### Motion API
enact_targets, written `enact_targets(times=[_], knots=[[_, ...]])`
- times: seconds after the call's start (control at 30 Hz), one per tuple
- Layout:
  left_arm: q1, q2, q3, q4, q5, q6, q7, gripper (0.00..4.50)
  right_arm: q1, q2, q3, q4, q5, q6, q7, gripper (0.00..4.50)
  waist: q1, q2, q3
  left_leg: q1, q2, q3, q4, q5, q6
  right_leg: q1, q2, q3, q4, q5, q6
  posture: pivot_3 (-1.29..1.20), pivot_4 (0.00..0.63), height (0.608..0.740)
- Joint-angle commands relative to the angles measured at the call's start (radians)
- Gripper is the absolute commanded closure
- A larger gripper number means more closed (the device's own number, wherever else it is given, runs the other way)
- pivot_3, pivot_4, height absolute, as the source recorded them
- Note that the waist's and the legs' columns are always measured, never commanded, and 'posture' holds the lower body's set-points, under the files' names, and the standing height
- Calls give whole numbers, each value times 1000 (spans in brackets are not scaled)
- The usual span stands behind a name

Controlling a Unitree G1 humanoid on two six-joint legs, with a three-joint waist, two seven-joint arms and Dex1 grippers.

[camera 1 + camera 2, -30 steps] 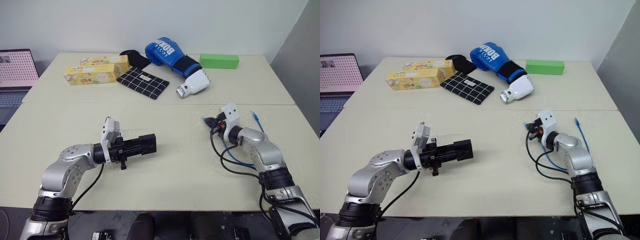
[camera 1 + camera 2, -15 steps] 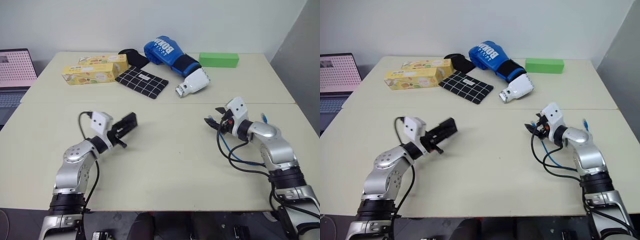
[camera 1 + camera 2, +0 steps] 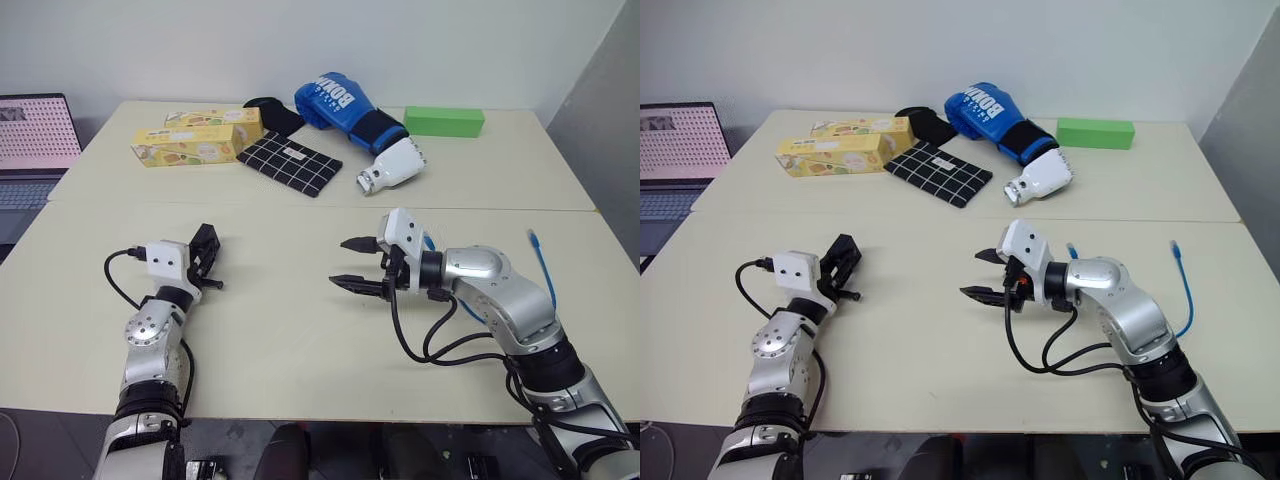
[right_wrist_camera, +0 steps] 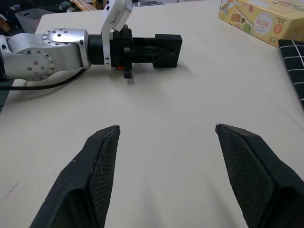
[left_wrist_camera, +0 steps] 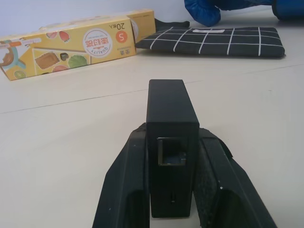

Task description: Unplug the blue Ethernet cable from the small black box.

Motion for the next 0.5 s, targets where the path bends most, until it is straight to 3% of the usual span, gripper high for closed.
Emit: enact_targets(times=[0.03,0.17,0.3,0.5], knots=[[-2,-13,6,14,-22,-19,-26,2500,-12,0,-3,-40,-2,0,1,1026,-2,0,0,0,0,0,0,0,0,0,0,0,0,0,0,0,150,740],[33,-11,14,-17,-38,-1,-40,1537,-1,7,-10,-51,8,19,-9,1026,-3,0,0,0,0,0,0,0,0,0,0,0,0,0,0,0,150,740],[131,17,23,-167,-55,102,-27,717,22,8,-19,-73,23,43,-16,1026,-8,0,0,1,1,-2,0,0,0,0,0,1,0,0,0,0,150,740],[341,127,82,-533,-119,364,-34,717,84,15,-134,-112,109,155,-77,1026,-20,0,0,2,3,-4,-2,0,0,-1,0,2,1,0,0,0,150,740]])
